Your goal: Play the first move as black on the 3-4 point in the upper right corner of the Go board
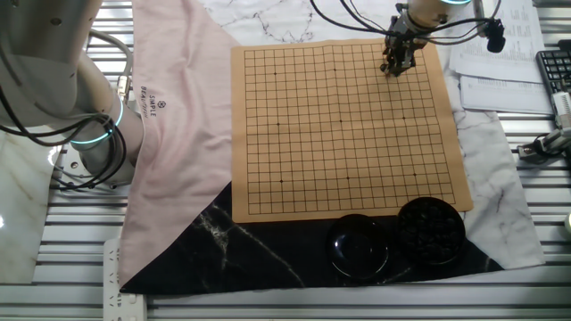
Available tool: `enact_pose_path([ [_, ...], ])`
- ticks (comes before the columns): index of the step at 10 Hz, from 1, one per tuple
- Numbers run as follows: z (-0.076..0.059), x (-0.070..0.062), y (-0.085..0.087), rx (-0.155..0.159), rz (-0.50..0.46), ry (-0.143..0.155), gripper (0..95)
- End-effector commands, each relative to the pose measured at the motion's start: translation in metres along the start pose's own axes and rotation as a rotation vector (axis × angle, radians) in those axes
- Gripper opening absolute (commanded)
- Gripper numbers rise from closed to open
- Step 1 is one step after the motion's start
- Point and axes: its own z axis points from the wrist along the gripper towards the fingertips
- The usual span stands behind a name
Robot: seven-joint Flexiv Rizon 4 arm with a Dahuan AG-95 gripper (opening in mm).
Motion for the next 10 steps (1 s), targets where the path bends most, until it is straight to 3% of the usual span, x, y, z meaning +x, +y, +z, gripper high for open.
enact_pose_path([
  [1,-0.011,0.0,0.0,0.025,0.007,0.004,0.0],
  [3,-0.03,0.0,0.0,0.069,0.002,0.008,0.0],
  [5,-0.053,0.0,-0.002,0.132,0.003,0.009,0.0],
  [7,-0.061,-0.001,-0.001,0.189,0.02,0.006,0.0],
  [9,-0.065,-0.003,0.001,0.225,0.032,0.004,0.0],
  [10,-0.069,-0.004,0.001,0.225,0.034,0.005,0.0],
])
